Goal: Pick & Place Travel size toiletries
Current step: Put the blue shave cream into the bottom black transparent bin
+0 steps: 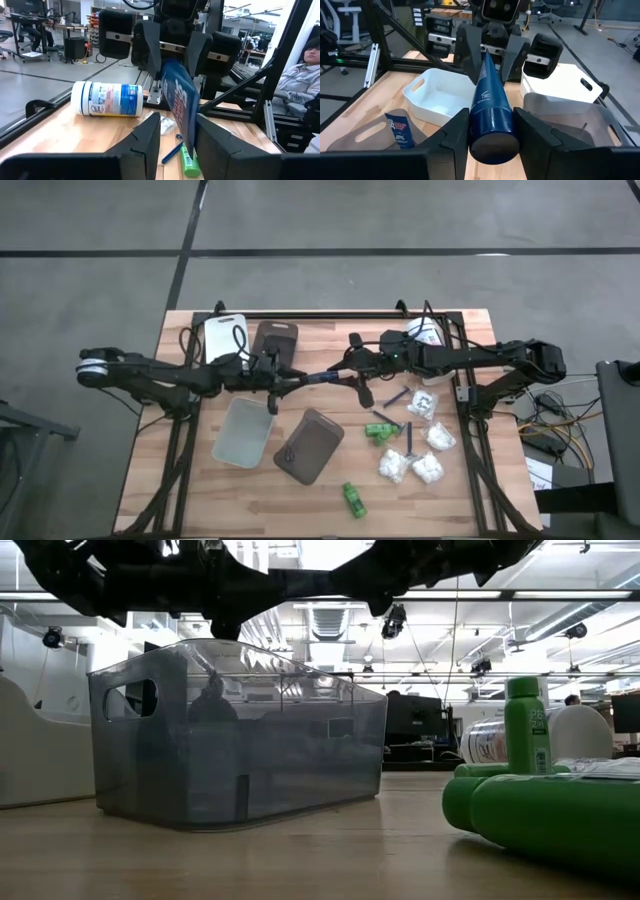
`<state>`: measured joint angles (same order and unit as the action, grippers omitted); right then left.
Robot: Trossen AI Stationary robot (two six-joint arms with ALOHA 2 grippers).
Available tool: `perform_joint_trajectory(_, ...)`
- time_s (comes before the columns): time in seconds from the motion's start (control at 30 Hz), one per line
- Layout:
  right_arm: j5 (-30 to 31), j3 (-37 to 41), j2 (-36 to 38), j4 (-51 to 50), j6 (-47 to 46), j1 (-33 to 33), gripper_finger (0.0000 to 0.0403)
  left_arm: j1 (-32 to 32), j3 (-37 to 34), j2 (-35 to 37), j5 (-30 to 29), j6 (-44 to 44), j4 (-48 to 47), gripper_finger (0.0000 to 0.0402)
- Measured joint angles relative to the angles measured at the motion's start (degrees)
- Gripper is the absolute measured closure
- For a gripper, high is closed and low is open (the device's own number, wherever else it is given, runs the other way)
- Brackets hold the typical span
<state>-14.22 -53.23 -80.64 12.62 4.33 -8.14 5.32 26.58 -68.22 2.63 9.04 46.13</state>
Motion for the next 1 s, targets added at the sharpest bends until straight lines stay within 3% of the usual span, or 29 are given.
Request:
perform_joint_trajectory(0.27, -0.2, 0.0, 0.0, 0.0, 0.4, 0.0, 0.0271, 0.0, 0.0, -0.2, 0.0, 0.3, 0.4, 0.0299)
perform_joint_trajectory(0.43, -0.1, 0.0, 0.0, -0.1, 0.4, -0.1, 0.0276, 0.0, 0.0, -0.2, 0.3, 0.3, 0.5, 0.0348)
perform_joint_trajectory(0.57, 0.0, 0.0, 0.0, -0.2, 0.2, -0.1, 0.0250, 0.0, 0.0, -0.2, 0.2, 0.3, 0.6, 0.0392)
perform_joint_trajectory(0.87, -0.4, 0.0, 0.0, -0.5, -1.7, 0.0, 0.0205, 0.0, 0.0, -0.1, 0.9, 3.1, -0.9, 0.0396)
perform_joint_trajectory(1.0, -0.3, 0.0, 0.0, -3.1, -2.5, 0.0, 0.0193, 0.0, 1.9, -0.1, 1.4, 4.7, -8.3, 0.0398)
